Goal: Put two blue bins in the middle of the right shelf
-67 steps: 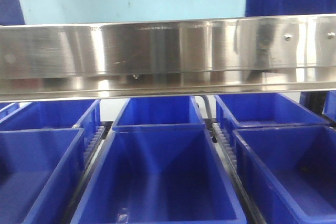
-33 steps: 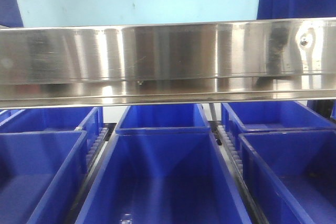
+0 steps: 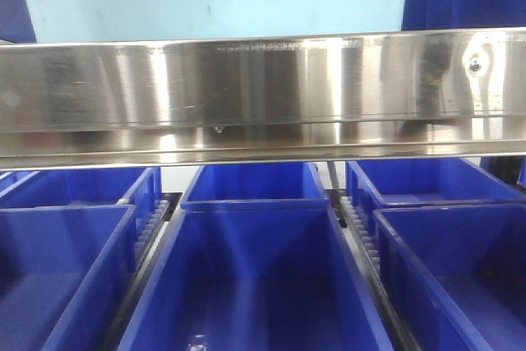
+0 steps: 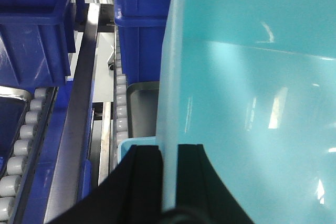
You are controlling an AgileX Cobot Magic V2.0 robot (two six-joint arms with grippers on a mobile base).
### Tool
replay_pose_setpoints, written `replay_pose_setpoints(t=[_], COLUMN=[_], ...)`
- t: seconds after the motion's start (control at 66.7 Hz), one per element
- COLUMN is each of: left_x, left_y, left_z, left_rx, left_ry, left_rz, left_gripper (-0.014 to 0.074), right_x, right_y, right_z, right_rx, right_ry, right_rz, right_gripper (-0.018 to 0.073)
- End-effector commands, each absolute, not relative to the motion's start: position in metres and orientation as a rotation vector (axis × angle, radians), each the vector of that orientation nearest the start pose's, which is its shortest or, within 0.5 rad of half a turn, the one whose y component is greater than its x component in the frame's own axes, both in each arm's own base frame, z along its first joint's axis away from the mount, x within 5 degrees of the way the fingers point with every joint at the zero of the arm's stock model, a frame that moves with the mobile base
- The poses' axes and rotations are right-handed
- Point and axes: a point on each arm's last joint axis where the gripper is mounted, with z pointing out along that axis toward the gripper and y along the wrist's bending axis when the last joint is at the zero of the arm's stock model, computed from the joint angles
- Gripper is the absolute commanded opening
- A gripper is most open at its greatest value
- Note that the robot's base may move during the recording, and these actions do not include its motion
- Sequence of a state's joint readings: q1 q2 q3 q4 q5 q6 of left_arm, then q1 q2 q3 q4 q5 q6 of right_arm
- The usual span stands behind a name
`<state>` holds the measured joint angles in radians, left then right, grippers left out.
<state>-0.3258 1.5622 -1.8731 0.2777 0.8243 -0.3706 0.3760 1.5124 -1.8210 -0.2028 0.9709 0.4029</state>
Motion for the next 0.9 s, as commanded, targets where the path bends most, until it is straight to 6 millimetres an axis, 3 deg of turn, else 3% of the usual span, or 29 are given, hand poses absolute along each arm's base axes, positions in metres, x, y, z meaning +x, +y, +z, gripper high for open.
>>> replay_pose_setpoints(t=[0.0,0.27,0.375,0.615,0.885], left_x=[0.326,0.324,0.324,0.333,0.353], left_y=[-0.091,-0.092,-0.092,-0.095,-0.097], left_z=[0.500,0.496,0.492,0.469,0.430], left_rx=[0.015,0.001,-0.005,0.024,0.065], left_ry=[1.888,1.934,1.971,1.993,1.970], left_rz=[-0.158,-0.180,-0.170,-0.145,-0.146], left_gripper=[-0.0111,-0.0111,-0.0111,-0.0111,-0.0111], right_x=[0.299,0.301,0.310,0.345,0.367], right_y=[0.105,0.105,0.105,0.116,0.124], right_z=[0.489,0.492,0.491,0.467,0.438], right_rx=[-0.027,-0.033,-0.037,-0.068,-0.076], right_ry=[2.050,2.016,1.976,1.960,2.056], right_rz=[0.245,0.240,0.224,0.195,0.160], right_gripper=[-0.0154,-0.0154,-0.0154,-0.0154,-0.0154])
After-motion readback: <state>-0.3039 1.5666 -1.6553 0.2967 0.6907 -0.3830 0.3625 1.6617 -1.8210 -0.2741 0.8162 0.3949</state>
